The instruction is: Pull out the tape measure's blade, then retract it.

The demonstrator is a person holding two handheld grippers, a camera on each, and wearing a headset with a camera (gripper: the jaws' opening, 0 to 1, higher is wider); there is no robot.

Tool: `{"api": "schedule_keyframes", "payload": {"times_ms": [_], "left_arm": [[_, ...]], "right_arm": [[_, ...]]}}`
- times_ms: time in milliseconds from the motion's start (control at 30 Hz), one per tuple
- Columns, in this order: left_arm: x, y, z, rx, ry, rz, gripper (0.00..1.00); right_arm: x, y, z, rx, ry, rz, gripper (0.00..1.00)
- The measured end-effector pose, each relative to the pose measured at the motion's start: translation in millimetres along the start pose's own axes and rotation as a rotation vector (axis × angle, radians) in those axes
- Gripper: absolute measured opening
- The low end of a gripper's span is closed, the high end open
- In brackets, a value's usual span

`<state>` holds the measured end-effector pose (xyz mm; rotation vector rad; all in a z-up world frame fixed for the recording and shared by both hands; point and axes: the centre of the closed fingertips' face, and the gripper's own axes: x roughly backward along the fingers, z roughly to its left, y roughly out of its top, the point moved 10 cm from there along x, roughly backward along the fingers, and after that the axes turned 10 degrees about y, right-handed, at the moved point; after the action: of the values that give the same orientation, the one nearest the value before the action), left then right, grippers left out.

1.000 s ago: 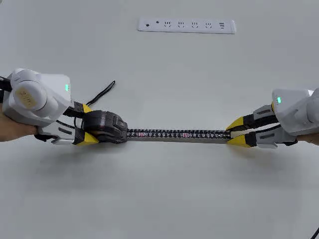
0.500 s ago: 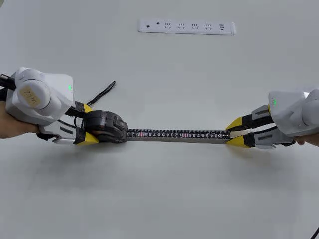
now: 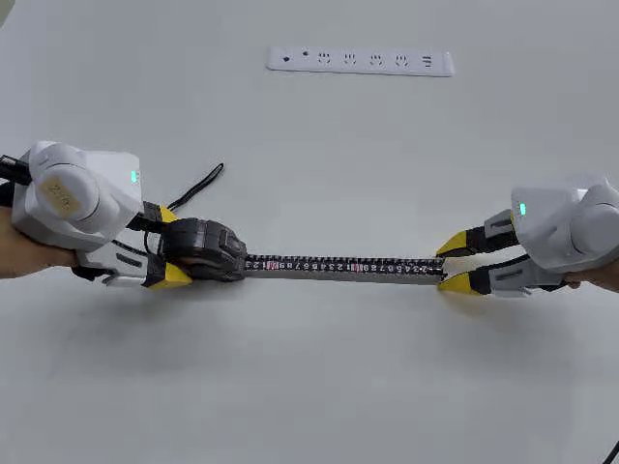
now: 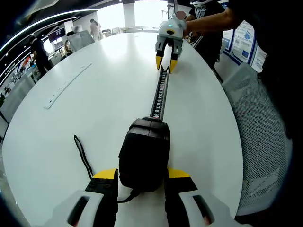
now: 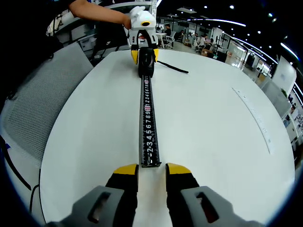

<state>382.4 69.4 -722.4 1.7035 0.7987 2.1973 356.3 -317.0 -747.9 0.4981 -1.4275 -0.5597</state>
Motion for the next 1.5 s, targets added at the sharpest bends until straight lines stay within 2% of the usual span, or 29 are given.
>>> {"api": "schedule_keyframes", "payload": {"times_ms": [233,300,333,367,533,733,767,833,967,1067,1133,1333,1500], "left_arm": [[2.6,-1.0,-0.4,0.011,0.016,-0.008,0.4],[5.1,-1.3,-0.1,0.014,0.032,-0.017,0.44],[9.2,-1.9,0.0,0.046,0.046,-0.037,0.46],[11.5,-3.3,-1.6,0.076,0.058,-0.033,0.51],[18.7,-6.0,-6.2,0.096,0.066,-0.056,0.55],[23.6,-8.1,-8.1,0.122,0.102,-0.078,0.7],[24.7,-8.1,-8.3,0.132,0.104,-0.087,0.73],[25.7,-7.3,-9.2,0.151,0.102,-0.091,0.77],[26.6,-6.4,-11.3,0.146,0.098,-0.1,0.85],[26.7,-6.4,-11.1,0.152,0.104,-0.104,0.93],[27.8,-6.1,-11.9,0.163,0.095,-0.109,0.93],[31.4,-6.2,-12.0,0.179,0.113,-0.132,1.0],[35.7,-6.7,-11.8,0.182,0.13,-0.14,1.0]], "right_arm": [[3.6,-1.0,2.0,-0.004,-0.018,0.009,0.3],[6.2,-1.8,4.1,-0.011,-0.026,0.015,0.36],[11.0,-1.7,8.4,-0.031,-0.048,0.009,0.39],[13.8,-1.6,11.7,-0.045,-0.066,0.006,0.42],[17.1,-0.1,14.6,-0.096,-0.108,-0.021,0.58],[20.2,1.7,18.0,-0.103,-0.156,-0.038,0.78],[20.5,2.2,18.6,-0.119,-0.162,-0.056,0.83],[20.9,2.4,18.8,-0.132,-0.172,-0.059,0.89],[21.1,2.8,21.0,-0.162,-0.182,-0.075,1.0],[23.8,3.7,21.7,-0.179,-0.197,-0.097,1.0],[25.4,4.0,23.2,-0.184,-0.203,-0.104,1.0],[27.5,3.8,27.1,-0.187,-0.213,-0.1,1.0],[28.8,5.0,29.0,-0.189,-0.22,-0.105,1.0]]}}
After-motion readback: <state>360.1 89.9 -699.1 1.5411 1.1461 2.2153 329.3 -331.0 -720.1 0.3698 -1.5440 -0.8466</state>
